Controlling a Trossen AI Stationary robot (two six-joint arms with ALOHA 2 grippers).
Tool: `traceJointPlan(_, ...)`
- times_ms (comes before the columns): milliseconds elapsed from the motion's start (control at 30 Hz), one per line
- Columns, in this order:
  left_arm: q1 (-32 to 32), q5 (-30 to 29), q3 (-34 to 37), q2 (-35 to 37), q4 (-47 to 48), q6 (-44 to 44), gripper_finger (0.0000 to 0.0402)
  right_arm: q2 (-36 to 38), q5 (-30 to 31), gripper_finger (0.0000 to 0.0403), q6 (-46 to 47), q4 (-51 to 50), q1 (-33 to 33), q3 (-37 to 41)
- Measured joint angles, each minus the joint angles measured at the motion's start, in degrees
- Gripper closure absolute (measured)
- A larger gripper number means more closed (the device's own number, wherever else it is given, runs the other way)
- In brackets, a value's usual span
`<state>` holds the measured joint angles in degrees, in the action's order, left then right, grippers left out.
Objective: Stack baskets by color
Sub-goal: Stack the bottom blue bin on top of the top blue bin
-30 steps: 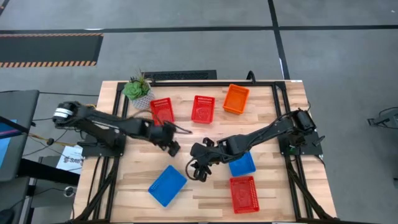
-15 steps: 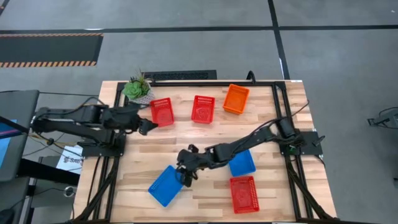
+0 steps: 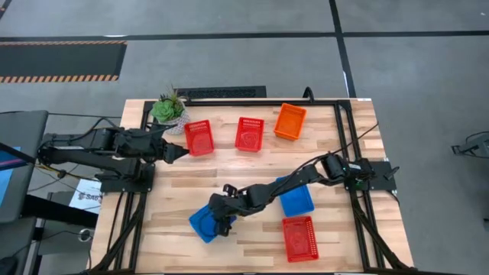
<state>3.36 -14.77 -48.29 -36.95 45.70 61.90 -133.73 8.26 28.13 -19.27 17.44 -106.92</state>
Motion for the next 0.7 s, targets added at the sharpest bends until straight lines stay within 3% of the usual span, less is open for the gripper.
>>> traceJointPlan(300,0.00,0.53,0.00,-0.02,0.36,-1.62,0.0139,4.71,7.43,0.0251,-4.52,-3.93,-0.21,-0.24)
traceJointPlan(433,0.00,0.53,0.02,-0.02,0.37,-1.65,0.0139,4.42,7.28,0.0254,-1.42,-9.34,-0.78,-0.11)
traceJointPlan(700,0.00,0.31,0.02,0.00,0.41,-2.14,0.0139,4.04,6.82,0.0249,4.27,-10.56,-0.37,1.97)
